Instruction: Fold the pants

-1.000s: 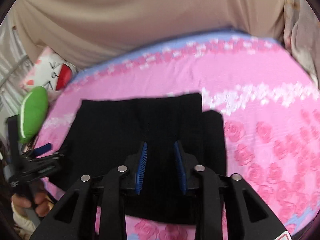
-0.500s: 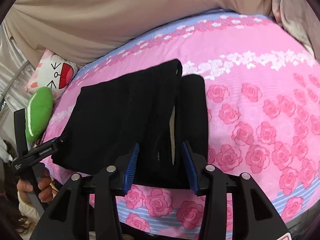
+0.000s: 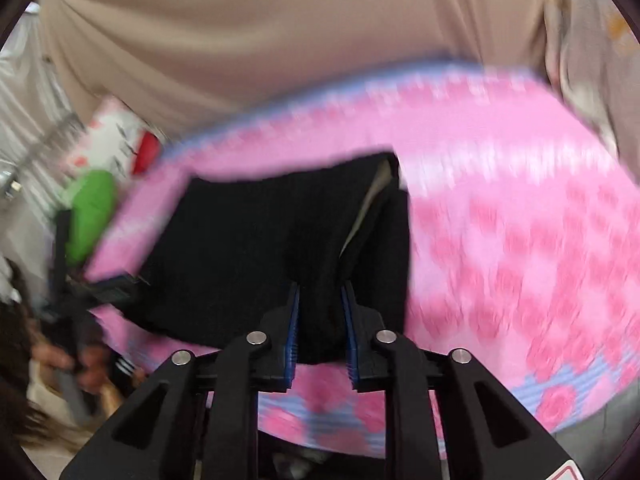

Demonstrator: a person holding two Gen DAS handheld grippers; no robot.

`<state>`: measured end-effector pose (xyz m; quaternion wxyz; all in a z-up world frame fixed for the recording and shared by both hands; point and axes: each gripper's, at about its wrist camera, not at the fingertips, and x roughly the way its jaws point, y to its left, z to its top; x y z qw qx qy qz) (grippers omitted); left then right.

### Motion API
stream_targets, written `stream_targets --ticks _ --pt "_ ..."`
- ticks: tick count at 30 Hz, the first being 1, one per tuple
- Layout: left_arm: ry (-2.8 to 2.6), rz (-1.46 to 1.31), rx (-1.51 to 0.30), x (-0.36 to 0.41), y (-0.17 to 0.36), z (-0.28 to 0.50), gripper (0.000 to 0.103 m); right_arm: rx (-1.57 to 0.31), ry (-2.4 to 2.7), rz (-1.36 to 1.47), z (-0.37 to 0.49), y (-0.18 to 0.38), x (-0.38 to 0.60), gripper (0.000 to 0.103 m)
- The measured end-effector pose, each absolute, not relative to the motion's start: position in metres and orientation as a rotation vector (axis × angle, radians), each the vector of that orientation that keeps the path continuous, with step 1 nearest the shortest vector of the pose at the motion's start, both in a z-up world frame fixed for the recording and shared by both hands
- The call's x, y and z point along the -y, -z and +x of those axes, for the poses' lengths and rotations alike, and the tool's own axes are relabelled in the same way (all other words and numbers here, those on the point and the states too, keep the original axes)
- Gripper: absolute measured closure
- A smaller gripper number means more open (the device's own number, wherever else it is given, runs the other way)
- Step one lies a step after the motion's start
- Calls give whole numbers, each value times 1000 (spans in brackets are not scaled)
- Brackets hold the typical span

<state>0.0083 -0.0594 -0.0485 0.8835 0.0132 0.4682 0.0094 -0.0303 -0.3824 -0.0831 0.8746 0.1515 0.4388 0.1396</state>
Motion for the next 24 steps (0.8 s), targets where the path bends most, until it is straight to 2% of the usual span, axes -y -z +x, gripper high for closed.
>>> stream_targets --ticks 3,6,8,11,14,15,16,18,20,24 --pt "-27 30 -966 58 49 8 5 -909 -329 470 -30 89 399 78" --pt "-39 38 -961 53 47 9 5 -794 -278 401 -32 49 405 72" --pt "-35 9 -974 48 50 10 5 -752 -296 360 -21 29 401 72" --pt "-34 -19 -983 45 51 11 5 -770 -335 276 18 24 376 75" --pt "-39 18 -969 50 50 10 5 -854 -346 197 66 50 358 85" --pt "-36 25 -964 51 50 10 5 -901 -278 150 86 69 359 92" --pt "-28 25 -962 52 50 11 5 -912 -284 179 98 81 364 93" --pt "-36 32 -963 52 50 12 5 -911 -291 277 96 72 377 93" --pt "-38 38 -961 52 48 12 5 -849 -262 265 78 50 376 88" --pt "-29 -19 -960 43 38 11 5 -784 -404 275 40 18 347 87"
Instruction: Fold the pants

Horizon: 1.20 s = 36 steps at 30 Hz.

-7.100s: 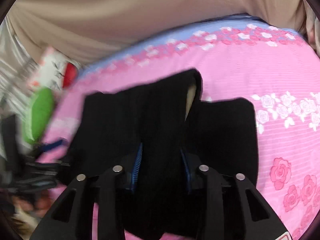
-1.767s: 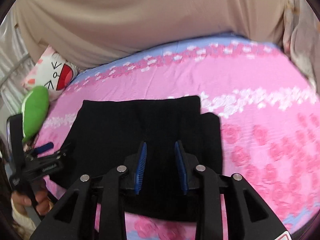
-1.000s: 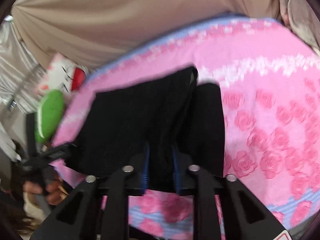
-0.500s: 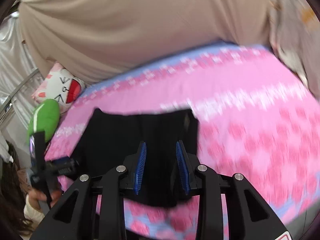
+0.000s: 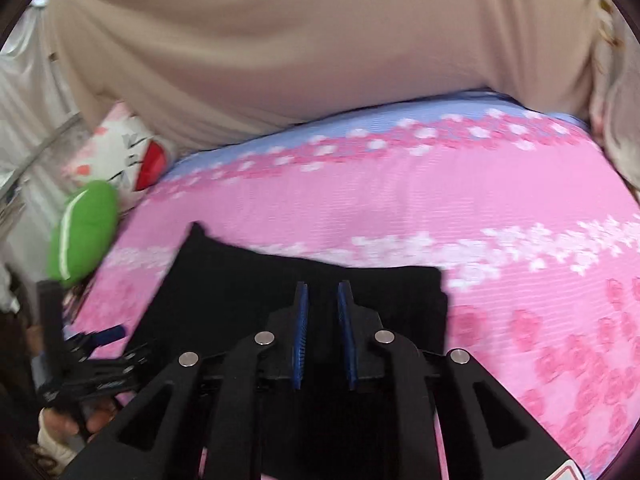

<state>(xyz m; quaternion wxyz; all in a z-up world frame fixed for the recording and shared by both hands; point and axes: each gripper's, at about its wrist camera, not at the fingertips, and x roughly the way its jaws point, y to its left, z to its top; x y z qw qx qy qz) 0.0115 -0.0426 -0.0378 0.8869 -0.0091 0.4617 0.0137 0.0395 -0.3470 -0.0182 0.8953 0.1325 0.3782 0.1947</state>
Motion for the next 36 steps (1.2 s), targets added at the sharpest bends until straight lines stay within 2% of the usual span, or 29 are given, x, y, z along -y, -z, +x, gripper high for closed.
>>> stream_targets --ticks 4,5,6,7,9,13,16,18,20,22,27,33,35,36 --pt "-87 -5 -933 30 32 11 5 -863 -454 177 56 36 300 87" --pt "-98 -2 -935 27 33 12 5 -932 -400 135 74 56 292 91" --pt "-105 -2 -940 24 34 12 5 -979 -372 127 86 71 292 100" --pt "-106 -6 -943 21 35 12 5 -982 -375 169 91 73 294 99" --pt "-110 -16 -943 12 35 10 5 -959 -391 223 86 51 290 88" --pt "-97 -54 -939 1 32 8 5 -870 -528 121 77 14 238 88" --pt "-98 -41 -937 3 33 9 5 -968 -534 32 108 49 191 86" --pt "-108 -26 -931 4 34 8 5 -949 -528 9 122 63 177 86" --pt "-110 -9 -935 4 36 9 5 -977 -507 34 130 55 174 86" --pt "-114 -12 -937 3 36 8 5 -926 -524 26 115 37 172 84" --pt "-98 -24 -943 5 36 10 5 -940 -482 -26 86 45 182 82" --pt "-88 -2 -945 16 35 7 5 -889 -425 54 39 27 237 81" --pt "-90 8 -943 19 36 6 5 -882 -387 68 22 30 258 78" --pt "-89 14 -944 21 37 5 5 -885 -356 63 18 34 265 68"
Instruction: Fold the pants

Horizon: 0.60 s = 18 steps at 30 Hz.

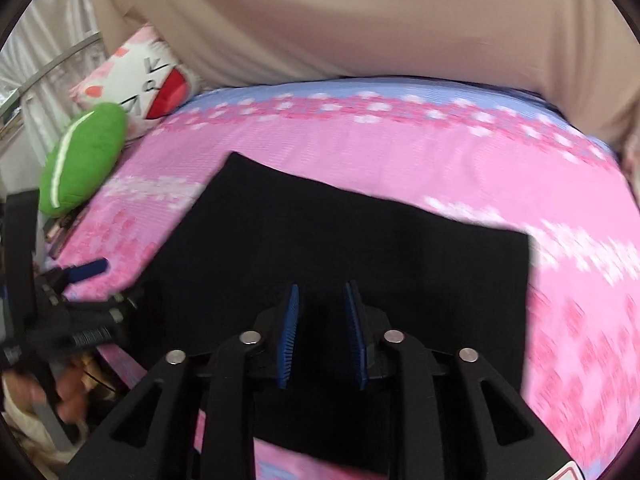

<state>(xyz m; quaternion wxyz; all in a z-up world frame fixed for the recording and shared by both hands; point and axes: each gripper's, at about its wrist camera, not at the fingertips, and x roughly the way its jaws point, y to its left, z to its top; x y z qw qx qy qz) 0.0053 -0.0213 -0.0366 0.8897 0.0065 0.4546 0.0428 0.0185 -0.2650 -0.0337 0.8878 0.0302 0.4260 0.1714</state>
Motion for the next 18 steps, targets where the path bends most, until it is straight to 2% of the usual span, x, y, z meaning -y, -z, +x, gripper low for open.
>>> stream_targets --ticks 1,3,5,7,13,18 --pt "-89 16 -946 23 37 5 5 -901 -305 48 17 43 276 65" --pt "-87 15 -956 26 40 6 5 -930 -250 68 17 59 295 70" --pt "-97 25 -959 28 40 6 5 -909 -273 165 5 48 311 69" --pt "-94 29 -955 30 38 5 5 -861 -228 147 -9 36 318 64" --pt "-100 42 -958 37 38 4 5 -925 -162 147 -17 62 337 64" --pt "-90 55 -952 45 35 1 5 -885 -160 173 -31 49 348 64"
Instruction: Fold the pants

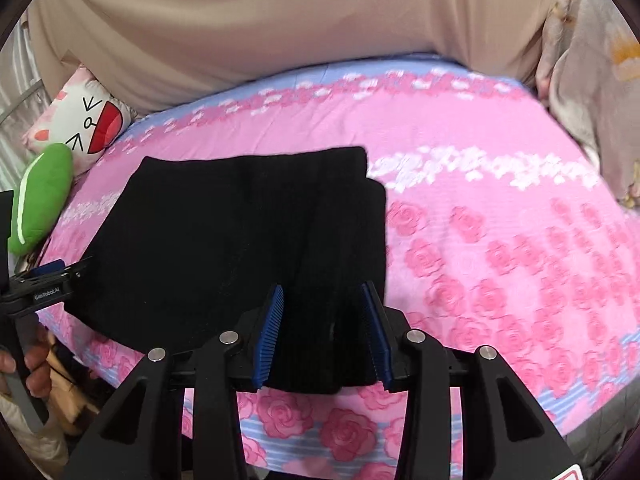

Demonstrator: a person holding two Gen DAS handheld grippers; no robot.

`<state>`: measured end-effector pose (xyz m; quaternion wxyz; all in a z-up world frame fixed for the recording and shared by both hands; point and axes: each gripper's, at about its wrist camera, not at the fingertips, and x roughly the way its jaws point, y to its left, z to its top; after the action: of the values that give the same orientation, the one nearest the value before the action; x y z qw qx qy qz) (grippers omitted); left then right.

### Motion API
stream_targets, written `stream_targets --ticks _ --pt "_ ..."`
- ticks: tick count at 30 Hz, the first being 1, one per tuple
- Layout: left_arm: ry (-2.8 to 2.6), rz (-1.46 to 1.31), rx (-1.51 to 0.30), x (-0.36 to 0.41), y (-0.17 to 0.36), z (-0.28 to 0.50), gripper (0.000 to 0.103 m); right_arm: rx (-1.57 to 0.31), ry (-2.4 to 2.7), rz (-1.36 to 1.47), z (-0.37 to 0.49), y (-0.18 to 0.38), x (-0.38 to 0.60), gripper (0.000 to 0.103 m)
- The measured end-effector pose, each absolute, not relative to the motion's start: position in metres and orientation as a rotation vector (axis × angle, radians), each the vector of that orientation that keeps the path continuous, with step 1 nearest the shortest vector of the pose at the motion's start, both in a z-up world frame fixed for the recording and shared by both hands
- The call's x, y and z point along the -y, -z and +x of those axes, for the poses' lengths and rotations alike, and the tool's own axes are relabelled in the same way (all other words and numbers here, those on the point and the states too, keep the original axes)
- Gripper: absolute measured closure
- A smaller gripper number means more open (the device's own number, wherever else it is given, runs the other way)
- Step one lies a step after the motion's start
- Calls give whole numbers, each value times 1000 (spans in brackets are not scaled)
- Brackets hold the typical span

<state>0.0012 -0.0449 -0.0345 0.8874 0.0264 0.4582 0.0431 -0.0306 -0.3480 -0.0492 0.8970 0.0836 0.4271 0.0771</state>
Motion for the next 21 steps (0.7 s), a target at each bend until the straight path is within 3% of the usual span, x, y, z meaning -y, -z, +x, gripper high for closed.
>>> stream_targets --ticks 5,7,9,14,17,21 --pt "-28 44 -955 58 29 -5 5 -902 -189 268 -34 56 364 61" --pt "44 10 -958 62 29 -9 5 -880 -175 276 -39 51 368 33" --pt "93 -13 -1005 63 39 -3 5 -882 -158 280 -39 53 376 23" --pt "192 -248 -1097 36 67 9 5 -961 -238 448 -33 80 392 23" --pt "227 -277 -1076 31 67 11 5 -989 -321 563 -30 96 392 16" --pt "312 -308 -1052 38 68 18 5 -990 -398 599 -25 98 378 16"
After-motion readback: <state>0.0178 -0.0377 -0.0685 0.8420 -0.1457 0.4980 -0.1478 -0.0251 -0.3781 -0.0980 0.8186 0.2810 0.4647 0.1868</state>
